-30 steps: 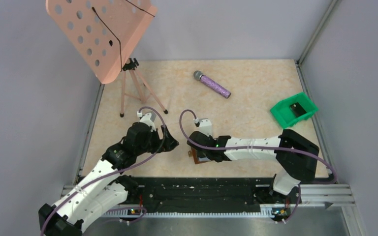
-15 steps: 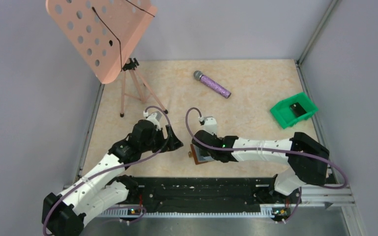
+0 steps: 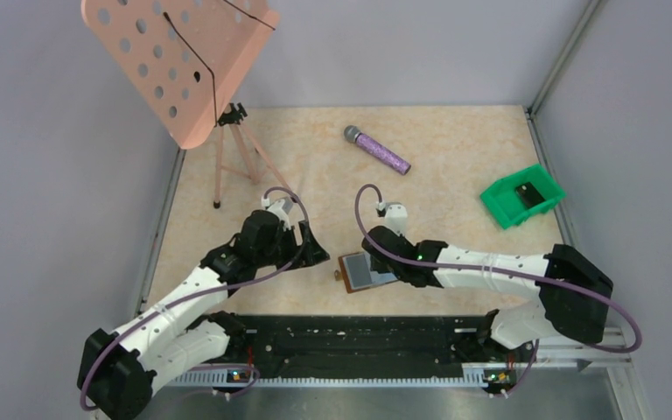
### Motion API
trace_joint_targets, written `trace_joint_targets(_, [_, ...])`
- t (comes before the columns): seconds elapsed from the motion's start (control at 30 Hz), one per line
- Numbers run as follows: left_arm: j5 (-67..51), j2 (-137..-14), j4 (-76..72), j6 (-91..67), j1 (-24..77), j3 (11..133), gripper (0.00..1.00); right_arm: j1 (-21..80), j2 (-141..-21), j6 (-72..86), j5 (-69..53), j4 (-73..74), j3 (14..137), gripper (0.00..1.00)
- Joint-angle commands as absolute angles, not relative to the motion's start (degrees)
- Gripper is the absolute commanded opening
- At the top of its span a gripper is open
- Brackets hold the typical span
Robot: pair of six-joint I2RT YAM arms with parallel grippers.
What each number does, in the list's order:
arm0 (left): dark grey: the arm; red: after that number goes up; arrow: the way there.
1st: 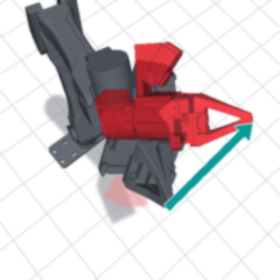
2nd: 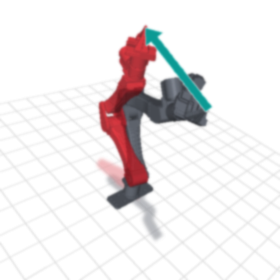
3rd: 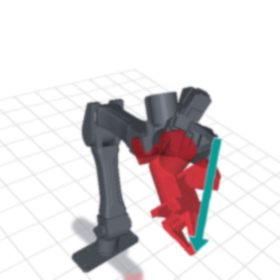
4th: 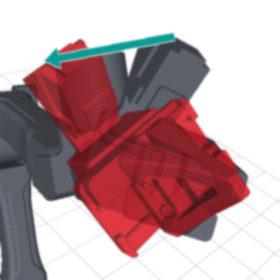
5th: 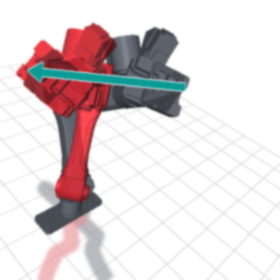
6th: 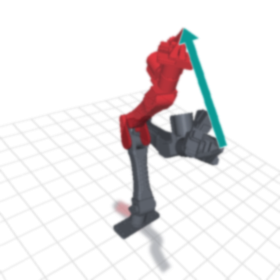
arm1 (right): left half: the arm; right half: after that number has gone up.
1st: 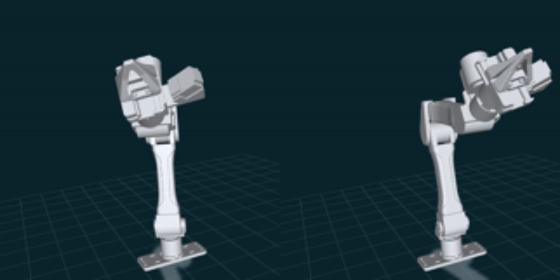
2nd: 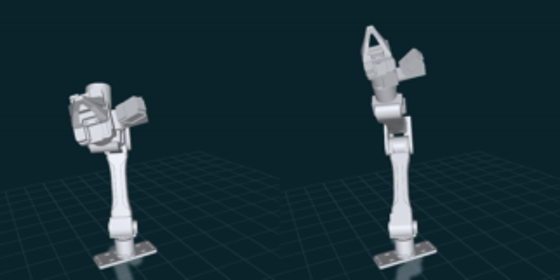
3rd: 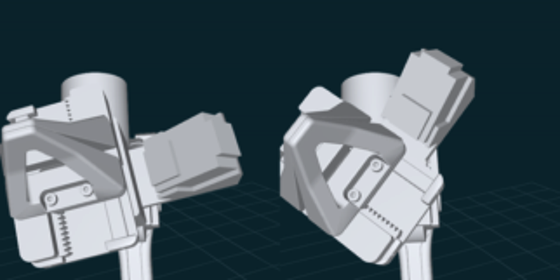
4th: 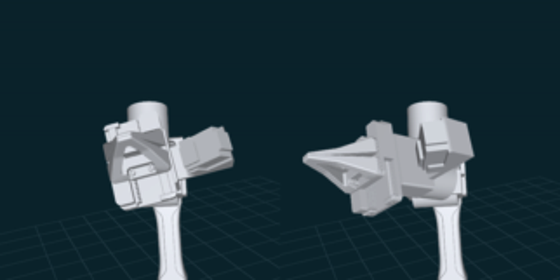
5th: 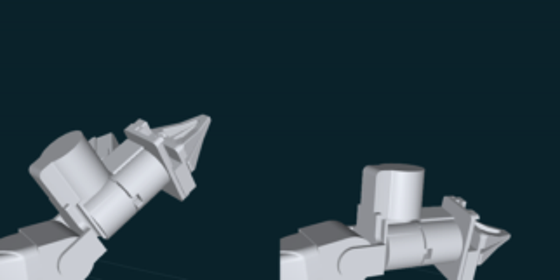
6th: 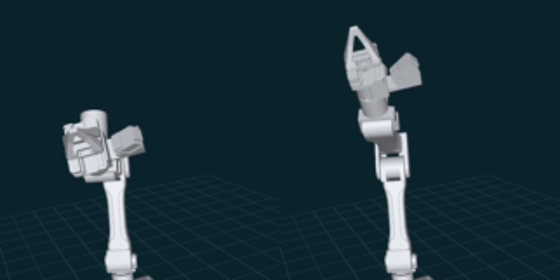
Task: Take the credit cards out of the card holder
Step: Remove the credit card from the card holder.
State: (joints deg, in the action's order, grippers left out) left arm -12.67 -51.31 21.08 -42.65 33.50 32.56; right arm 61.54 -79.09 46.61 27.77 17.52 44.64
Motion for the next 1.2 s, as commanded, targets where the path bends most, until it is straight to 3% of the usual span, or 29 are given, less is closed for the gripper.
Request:
trace_joint_targets(0.0, [-12.52, -52.76, 16.89, -43.22, 33.49, 32.68, 0.8, 60.02, -76.97, 46.13, 29.76, 18.33, 43.92, 0.29])
trace_joint_targets(0.33, [-15.32, -56.32, 16.23, -44.28, 33.5, 33.06, 0.74, 55.99, -70.61, 47.34, 29.62, 20.28, 37.1, 0.29])
trace_joint_targets(0.6, [-8.36, -51.67, 18.96, -42.8, 33.43, 33.35, 0.76, 57.38, -66.57, 48.08, 26.43, 25.4, 44.12, 0.36])
trace_joint_targets(0.9, [-4.7, -48.56, 23.79, -41.08, 33.41, 34.81, 0.77, 61.61, -75.84, 46.58, 20.66, 15.37, 48.16, 0.35])
trace_joint_targets(1.17, [-0.69, -41.32, 27.38, -39.71, 33.4, 33.98, 0.77, 63.33, -84.44, 45.71, 22.84, 18.01, 51.33, 0.58])
